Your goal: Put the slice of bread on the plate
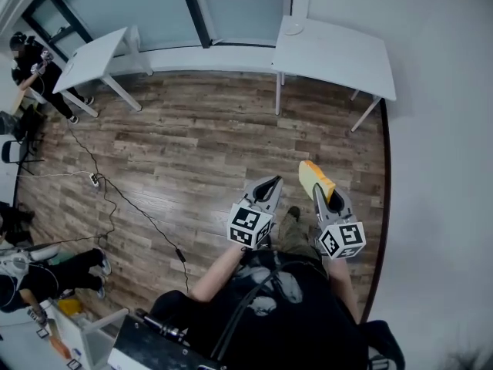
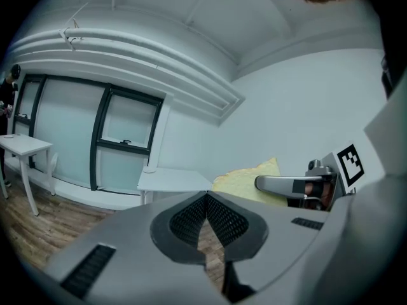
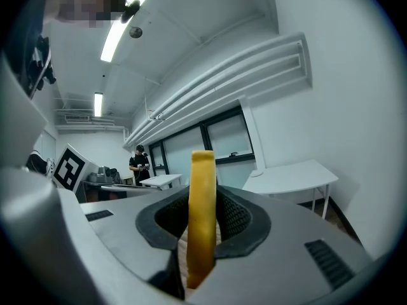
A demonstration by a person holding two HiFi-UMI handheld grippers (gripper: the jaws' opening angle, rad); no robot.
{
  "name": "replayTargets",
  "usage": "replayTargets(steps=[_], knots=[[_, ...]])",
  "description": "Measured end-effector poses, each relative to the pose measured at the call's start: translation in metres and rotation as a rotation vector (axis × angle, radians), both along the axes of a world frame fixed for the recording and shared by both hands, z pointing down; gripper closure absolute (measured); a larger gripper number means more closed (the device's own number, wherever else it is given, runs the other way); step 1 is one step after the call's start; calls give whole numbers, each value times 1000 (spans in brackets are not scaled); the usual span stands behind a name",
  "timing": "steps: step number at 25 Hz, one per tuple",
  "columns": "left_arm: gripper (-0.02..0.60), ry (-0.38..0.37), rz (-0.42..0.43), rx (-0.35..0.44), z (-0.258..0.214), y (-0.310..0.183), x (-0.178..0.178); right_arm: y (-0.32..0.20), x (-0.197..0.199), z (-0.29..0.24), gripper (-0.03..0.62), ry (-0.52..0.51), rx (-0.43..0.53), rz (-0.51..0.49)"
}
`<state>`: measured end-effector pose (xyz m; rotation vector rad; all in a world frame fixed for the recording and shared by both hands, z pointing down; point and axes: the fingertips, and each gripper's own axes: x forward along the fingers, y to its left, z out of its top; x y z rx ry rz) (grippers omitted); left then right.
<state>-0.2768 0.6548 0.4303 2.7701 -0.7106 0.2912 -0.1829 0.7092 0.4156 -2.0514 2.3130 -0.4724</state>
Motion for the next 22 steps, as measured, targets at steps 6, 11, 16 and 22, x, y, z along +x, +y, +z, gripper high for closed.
replayTargets(steps=[6, 11, 16, 22], knots=[[575, -26, 2, -6, 8, -57, 41, -65, 30, 1, 499, -6, 2, -48], [575, -31, 7, 8, 2, -115, 100, -121, 75, -6, 499, -11, 15, -87], [575, -45, -16, 18, 1, -162, 146, -174, 115, 6, 499, 1, -20, -160], [575, -68, -32, -10, 9, -216, 165, -225, 135, 7, 499, -8, -36, -174]])
